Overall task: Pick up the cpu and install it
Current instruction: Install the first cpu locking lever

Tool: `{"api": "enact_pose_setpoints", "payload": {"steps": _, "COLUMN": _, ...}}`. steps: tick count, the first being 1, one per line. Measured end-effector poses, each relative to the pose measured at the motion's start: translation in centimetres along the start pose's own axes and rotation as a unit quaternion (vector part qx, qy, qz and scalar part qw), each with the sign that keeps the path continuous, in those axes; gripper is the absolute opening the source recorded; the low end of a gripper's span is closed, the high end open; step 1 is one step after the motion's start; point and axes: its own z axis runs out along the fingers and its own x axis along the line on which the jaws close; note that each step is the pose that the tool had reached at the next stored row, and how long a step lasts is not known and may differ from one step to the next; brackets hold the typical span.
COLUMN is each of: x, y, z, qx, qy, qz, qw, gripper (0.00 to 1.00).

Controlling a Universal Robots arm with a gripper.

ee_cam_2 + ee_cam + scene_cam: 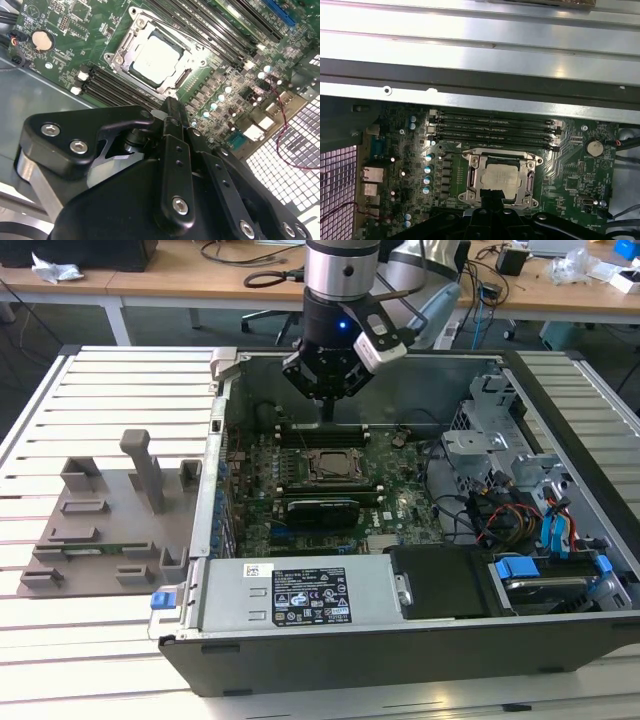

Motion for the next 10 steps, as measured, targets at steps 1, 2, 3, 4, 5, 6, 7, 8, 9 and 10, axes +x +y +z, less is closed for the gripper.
{"api": "enact_pose_setpoints", "payload": {"steps": 1, "x": 0.07, "y": 0.0, "z": 0.0, "qx": 0.0, "qy": 0.0, "qz": 0.0, "qw": 1.0, "gripper": 0.11}}
{"api": "enact_pose_setpoints", "payload": {"steps": 2, "x": 0.12, "y": 0.01, "z": 0.0, "qx": 0.0, "qy": 0.0, "qz": 0.0, "qw": 1.0, "gripper": 0.11}}
{"api": "enact_pose_setpoints", "payload": {"steps": 3, "x": 0.2, "y": 0.01, "z": 0.0, "qx": 0.0, "qy": 0.0, "qz": 0.0, "qw": 1.0, "gripper": 0.11}}
{"api": "enact_pose_setpoints", "payload": {"steps": 4, "x": 0.25, "y": 0.02, "z": 0.0, "qx": 0.0, "qy": 0.0, "qz": 0.0, "qw": 1.0, "gripper": 0.11}}
{"api": "enact_pose_setpoints", "payload": {"steps": 5, "x": 0.33, "y": 0.03, "z": 0.0, "qx": 0.0, "qy": 0.0, "qz": 0.0, "qw": 1.0, "gripper": 0.11}}
{"api": "enact_pose_setpoints", "payload": {"steps": 6, "x": 0.39, "y": 0.03, "z": 0.0, "qx": 0.0, "qy": 0.0, "qz": 0.0, "qw": 1.0, "gripper": 0.11}}
{"api": "enact_pose_setpoints", "payload": {"steps": 7, "x": 0.54, "y": 0.04, "z": 0.0, "qx": 0.0, "qy": 0.0, "qz": 0.0, "qw": 1.0, "gripper": 0.11}}
{"api": "enact_pose_setpoints", "payload": {"steps": 8, "x": 0.62, "y": 0.05, "z": 0.0, "qx": 0.0, "qy": 0.0, "qz": 0.0, "qw": 1.0, "gripper": 0.11}}
{"api": "enact_pose_setpoints", "payload": {"steps": 9, "x": 0.67, "y": 0.05, "z": 0.0, "qx": 0.0, "qy": 0.0, "qz": 0.0, "qw": 1.0, "gripper": 0.11}}
{"api": "enact_pose_setpoints", "payload": {"steps": 10, "x": 0.73, "y": 0.06, "z": 0.0, "qx": 0.0, "qy": 0.0, "qz": 0.0, "qw": 1.0, "gripper": 0.11}}
